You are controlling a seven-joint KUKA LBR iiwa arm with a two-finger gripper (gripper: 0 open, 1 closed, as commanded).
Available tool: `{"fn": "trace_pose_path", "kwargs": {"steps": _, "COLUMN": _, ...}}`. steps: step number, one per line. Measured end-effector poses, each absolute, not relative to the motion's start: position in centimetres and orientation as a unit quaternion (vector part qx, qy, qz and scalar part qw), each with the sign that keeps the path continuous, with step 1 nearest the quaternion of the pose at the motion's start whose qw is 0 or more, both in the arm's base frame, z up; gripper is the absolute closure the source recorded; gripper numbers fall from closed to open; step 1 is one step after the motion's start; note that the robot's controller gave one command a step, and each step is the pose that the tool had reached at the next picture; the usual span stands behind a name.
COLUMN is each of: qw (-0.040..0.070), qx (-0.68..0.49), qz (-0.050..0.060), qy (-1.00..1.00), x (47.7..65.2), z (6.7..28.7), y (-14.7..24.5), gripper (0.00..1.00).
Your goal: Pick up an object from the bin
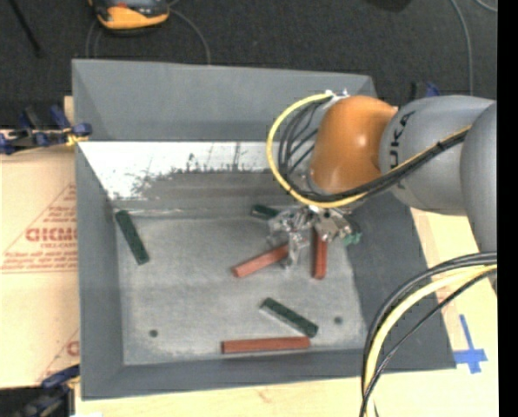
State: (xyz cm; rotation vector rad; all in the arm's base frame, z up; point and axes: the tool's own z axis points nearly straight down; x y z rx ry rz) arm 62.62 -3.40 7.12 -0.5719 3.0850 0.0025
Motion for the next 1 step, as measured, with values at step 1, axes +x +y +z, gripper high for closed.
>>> {"fn": "trace_pose_path", "kwargs": {"steps": 1, "qw": 0.004, "qx": -0.199, "qz": -0.001, "qy": 0.980, "x": 62.37, "z": 22.39, "y": -3.70, "gripper": 1.00}}
